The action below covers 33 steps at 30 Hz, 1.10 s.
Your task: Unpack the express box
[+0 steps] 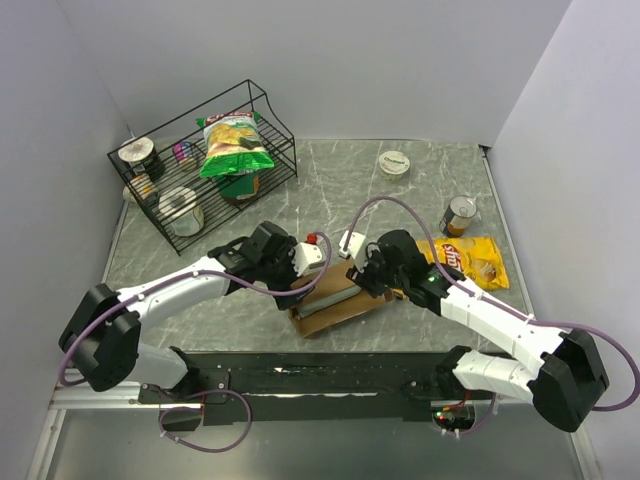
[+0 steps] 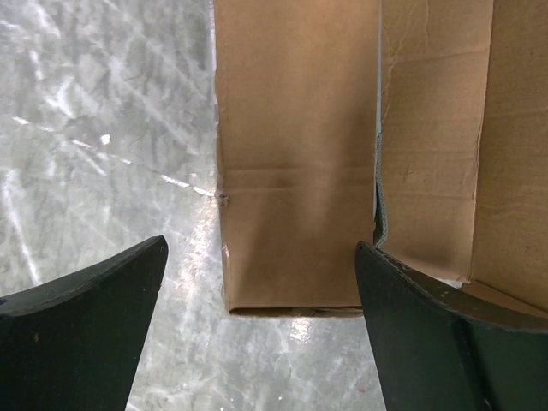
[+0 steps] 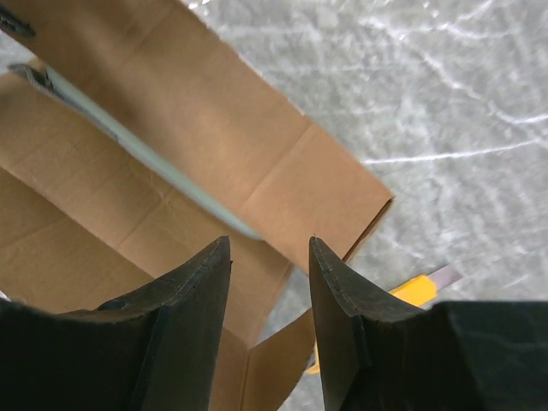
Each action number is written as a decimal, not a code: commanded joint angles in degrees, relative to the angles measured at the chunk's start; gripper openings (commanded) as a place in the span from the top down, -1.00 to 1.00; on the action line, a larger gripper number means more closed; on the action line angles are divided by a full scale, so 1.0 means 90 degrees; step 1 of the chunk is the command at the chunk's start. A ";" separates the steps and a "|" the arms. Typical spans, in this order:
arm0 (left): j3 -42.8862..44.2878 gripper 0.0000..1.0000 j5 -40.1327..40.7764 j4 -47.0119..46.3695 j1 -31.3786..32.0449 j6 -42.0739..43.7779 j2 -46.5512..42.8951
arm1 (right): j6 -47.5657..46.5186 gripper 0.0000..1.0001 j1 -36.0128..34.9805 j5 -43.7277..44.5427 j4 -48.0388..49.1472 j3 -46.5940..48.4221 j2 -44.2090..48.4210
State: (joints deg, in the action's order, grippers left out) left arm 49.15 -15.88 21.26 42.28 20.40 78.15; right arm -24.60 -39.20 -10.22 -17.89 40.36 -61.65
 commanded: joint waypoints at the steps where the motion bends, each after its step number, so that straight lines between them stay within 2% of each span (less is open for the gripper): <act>1: 0.0194 -0.93 0.0172 0.0001 0.0136 0.0223 0.0310 | 0.0146 0.02 0.0088 -0.0134 0.0132 -0.0051 0.0141; 4: 0.0174 -0.93 0.0056 0.0167 0.0136 0.0349 0.0340 | 0.0175 0.01 0.0117 -0.0202 0.0181 -0.0090 0.0170; 6: 0.0145 -0.93 -0.0510 0.0381 0.0146 0.0622 0.0262 | 0.0233 0.00 0.0108 -0.0222 0.0201 -0.0148 0.0180; 12: 0.0008 -0.93 -0.0667 0.0538 0.0155 0.0857 0.0379 | 0.0292 -0.01 0.0127 -0.0359 0.0181 -0.0265 0.0219; 21: 0.0457 -0.98 0.0407 0.0587 0.0136 0.0311 0.0965 | 0.0341 -0.02 0.0137 -0.0388 0.0084 -0.0451 0.0424; 25: 0.0808 -0.88 -0.0060 0.0919 0.0038 0.0097 0.1033 | 0.0244 -0.02 0.0156 -0.0408 -0.0082 -0.0432 0.0492; 33: 0.1297 -0.71 -0.2285 0.1719 -0.0703 -0.0216 0.1687 | -0.0713 -0.01 0.0117 -0.0525 -0.0493 -0.0382 0.0805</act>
State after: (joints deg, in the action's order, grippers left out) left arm 57.82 -24.01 32.40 39.31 20.95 89.71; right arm -25.67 -38.22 -14.28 -21.08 36.29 -56.62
